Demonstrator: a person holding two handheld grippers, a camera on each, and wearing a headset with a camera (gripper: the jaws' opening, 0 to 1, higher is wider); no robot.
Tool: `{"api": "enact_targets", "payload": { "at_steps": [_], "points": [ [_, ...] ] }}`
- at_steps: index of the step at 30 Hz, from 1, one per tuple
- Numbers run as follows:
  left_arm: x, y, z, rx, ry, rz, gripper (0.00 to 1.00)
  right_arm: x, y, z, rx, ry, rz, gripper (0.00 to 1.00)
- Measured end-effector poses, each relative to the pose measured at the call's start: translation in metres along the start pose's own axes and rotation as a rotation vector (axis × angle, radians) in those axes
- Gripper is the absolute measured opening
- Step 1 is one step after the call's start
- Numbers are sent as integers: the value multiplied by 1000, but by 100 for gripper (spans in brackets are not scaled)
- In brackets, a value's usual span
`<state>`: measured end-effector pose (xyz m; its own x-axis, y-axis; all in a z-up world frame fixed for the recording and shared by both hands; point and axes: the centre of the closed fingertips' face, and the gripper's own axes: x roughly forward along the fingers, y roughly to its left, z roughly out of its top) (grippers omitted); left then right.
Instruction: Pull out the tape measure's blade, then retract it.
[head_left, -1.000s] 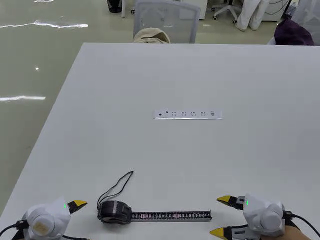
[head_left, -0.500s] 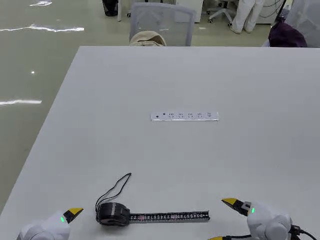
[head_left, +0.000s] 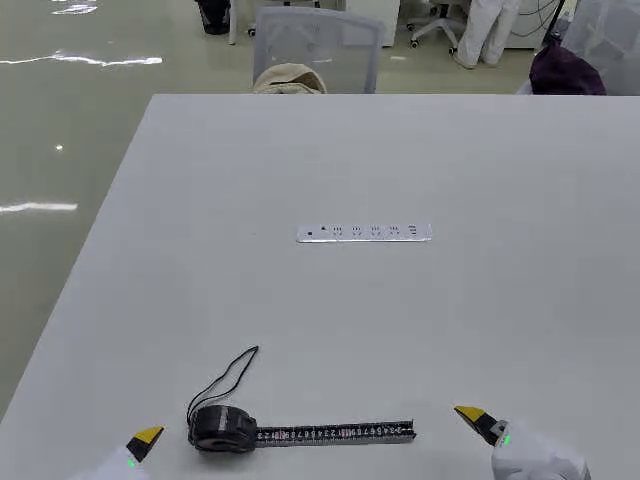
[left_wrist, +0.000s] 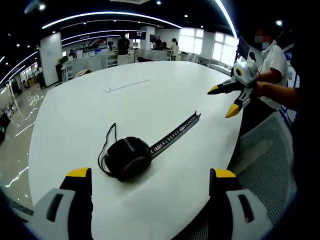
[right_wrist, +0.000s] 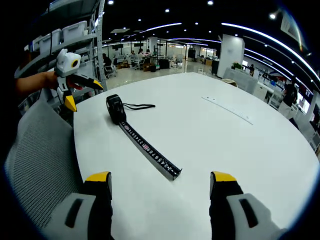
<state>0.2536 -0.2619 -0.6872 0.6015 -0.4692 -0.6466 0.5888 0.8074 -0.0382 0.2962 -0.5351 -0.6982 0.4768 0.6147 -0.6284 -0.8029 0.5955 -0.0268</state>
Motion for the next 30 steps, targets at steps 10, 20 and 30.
{"api": "enact_targets", "payload": {
  "at_steps": [10, 20, 30],
  "points": [
    [-2, -9, -2, -38, 4, 69, 99, -8, 10, -4, 30, 23, -43, 87],
    [-5, -8, 5, -123, -61, 170, 99, -9, 19, -1, 90, 4, -79, 89],
    [-6, -12, 4, -145, -67, 199, 99, -9, 27, 2, 108, -5, -95, 89]
  ]
}}
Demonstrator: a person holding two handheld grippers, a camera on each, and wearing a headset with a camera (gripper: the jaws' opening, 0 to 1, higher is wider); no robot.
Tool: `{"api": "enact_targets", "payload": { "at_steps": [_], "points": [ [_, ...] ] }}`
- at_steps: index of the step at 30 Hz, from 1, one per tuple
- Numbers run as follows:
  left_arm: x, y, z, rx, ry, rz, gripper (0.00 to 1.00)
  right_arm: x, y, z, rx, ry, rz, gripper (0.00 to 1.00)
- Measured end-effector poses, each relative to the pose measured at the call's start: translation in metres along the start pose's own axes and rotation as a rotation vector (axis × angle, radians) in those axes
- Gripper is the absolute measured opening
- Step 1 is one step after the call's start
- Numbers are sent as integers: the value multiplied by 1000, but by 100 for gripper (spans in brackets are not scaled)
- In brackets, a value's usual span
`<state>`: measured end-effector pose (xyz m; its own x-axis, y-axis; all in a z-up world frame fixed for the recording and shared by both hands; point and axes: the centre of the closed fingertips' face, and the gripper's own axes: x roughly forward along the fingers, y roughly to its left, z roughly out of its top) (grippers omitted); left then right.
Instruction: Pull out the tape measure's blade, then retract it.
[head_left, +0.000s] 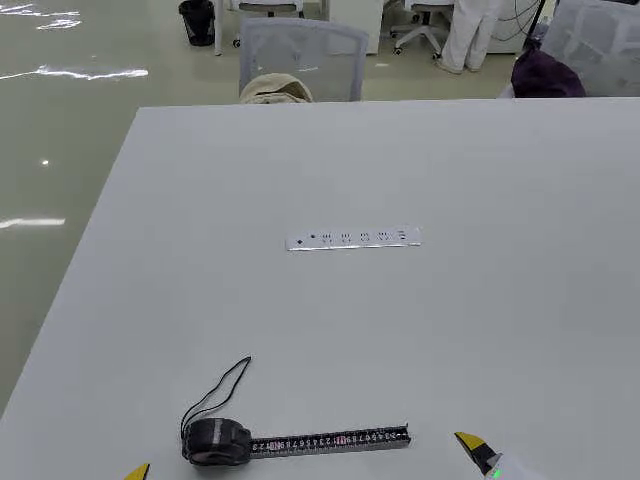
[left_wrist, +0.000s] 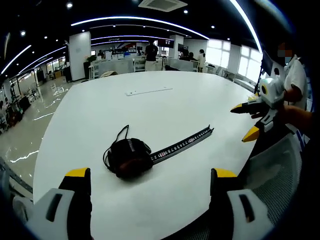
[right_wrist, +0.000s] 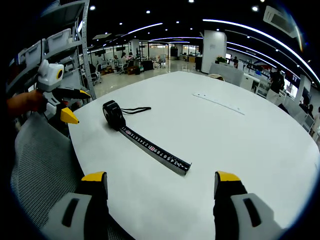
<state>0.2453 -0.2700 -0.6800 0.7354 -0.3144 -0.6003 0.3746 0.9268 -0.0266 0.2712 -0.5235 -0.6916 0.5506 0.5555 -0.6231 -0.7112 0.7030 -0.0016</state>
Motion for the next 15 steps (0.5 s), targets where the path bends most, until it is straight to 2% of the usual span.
{"api": "enact_targets", "payload": {
  "at_steps": [4, 8, 15],
  "points": [
    [2, -4, 0, -6, 1, 3, 99, -1, 1, 2, 19, -5, -13, 89],
    [2, -3, 1, -20, -7, 21, 99, -1, 3, -1, 13, 5, -18, 89],
    [2, 0, -2, -39, 4, 48, 98, 0, 7, -3, 26, 7, -19, 89]
  ]
}}
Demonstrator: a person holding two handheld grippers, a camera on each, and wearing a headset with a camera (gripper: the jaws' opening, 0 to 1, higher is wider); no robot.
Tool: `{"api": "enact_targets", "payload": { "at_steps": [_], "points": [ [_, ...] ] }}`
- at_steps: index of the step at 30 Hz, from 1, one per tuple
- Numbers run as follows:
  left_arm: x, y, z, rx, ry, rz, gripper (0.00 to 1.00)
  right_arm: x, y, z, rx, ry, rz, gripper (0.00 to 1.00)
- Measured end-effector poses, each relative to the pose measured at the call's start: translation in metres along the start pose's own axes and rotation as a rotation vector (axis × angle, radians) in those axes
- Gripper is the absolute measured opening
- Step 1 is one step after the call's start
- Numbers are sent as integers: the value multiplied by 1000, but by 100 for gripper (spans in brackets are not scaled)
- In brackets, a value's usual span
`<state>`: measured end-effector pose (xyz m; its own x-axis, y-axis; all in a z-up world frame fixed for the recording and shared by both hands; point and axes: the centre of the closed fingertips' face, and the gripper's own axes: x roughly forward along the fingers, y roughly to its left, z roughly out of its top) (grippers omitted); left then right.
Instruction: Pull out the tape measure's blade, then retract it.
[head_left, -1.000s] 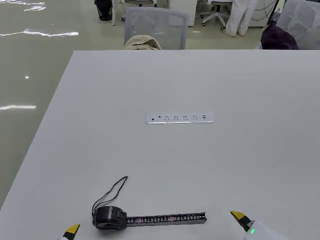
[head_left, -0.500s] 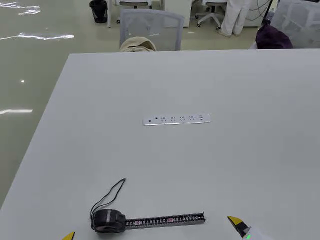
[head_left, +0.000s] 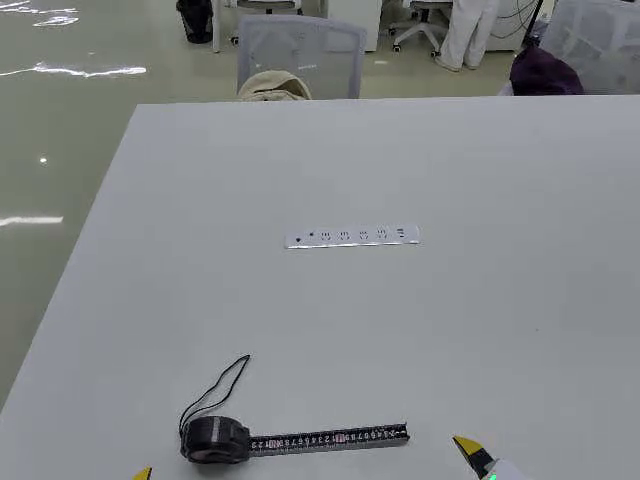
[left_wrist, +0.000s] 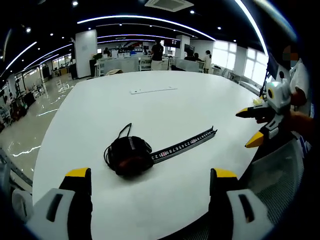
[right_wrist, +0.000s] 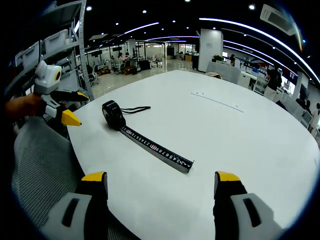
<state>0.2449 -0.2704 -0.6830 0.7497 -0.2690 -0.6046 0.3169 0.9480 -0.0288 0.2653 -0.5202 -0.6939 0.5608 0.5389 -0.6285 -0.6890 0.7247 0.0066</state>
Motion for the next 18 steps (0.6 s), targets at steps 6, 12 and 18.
{"api": "enact_targets", "payload": {
  "at_steps": [6, 12, 18],
  "points": [
    [-1, 3, 1, -35, -9, 22, 95, 2, 1, -3, -5, 10, 3, 89],
    [0, 5, 2, -54, -12, 38, 93, 2, 2, -2, -6, 2, 0, 88],
    [2, 8, 1, -57, -4, 66, 91, 3, 1, -2, -3, 2, 4, 88]
  ]
}}
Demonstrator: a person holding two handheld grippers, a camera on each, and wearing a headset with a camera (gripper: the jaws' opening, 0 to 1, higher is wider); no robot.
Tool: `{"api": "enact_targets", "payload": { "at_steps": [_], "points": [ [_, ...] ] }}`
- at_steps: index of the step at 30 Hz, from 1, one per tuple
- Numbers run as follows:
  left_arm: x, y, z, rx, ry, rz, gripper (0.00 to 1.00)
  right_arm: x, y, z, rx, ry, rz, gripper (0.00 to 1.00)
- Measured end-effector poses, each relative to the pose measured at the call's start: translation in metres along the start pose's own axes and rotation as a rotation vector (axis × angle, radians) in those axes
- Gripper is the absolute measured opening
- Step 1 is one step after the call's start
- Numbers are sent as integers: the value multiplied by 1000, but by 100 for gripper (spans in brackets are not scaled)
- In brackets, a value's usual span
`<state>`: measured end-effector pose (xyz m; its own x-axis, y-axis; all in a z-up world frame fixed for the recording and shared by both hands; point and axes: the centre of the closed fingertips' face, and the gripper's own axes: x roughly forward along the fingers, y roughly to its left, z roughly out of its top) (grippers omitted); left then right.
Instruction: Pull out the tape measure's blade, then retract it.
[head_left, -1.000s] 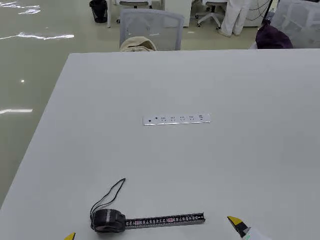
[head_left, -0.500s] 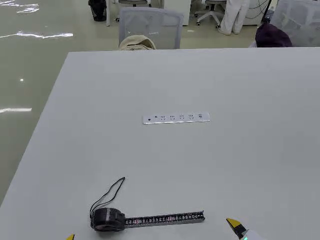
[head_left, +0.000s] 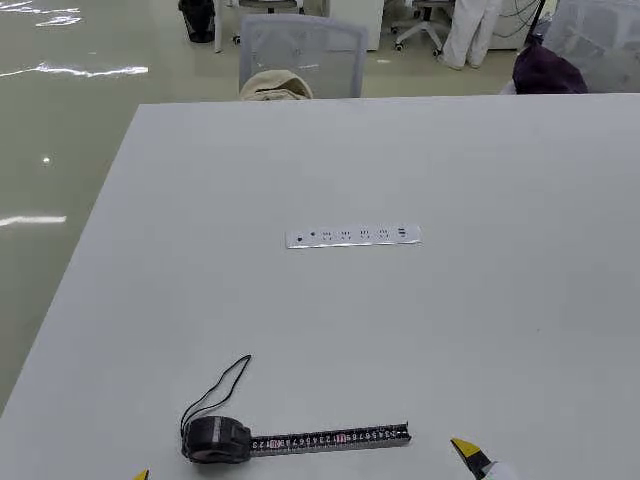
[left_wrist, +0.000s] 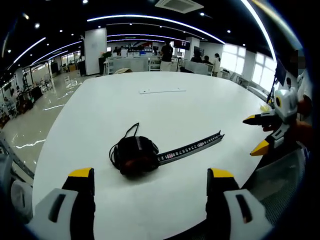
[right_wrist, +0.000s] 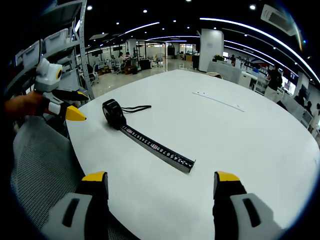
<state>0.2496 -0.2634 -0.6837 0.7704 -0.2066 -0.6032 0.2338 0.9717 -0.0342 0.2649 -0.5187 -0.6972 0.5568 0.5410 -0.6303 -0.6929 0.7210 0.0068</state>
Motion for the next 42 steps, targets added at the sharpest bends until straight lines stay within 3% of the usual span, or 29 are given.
{"api": "enact_targets", "payload": {
  "at_steps": [6, 17, 25, 35, 39, 42],
  "points": [
    [5, 1, 0, -10, 2, 35, 90, 2, -2, -1, -3, 2, 4, 87],
    [19, -5, -1, -27, 1, 41, 83, 9, -9, -4, -37, 4, 34, 79],
    [22, 5, 1, -37, -3, 91, 81, 15, -15, -2, -73, -22, 60, 72],
    [34, 9, -2, -66, 6, 117, 79, 25, -21, -8, -106, -13, 118, 63],
    [37, 8, -2, -86, -2, 117, 72, 28, -25, -11, -165, -15, 144, 60],
    [41, 9, -7, -89, 12, 121, 72, 30, -28, -13, -184, -16, 158, 59]
  ]
}}
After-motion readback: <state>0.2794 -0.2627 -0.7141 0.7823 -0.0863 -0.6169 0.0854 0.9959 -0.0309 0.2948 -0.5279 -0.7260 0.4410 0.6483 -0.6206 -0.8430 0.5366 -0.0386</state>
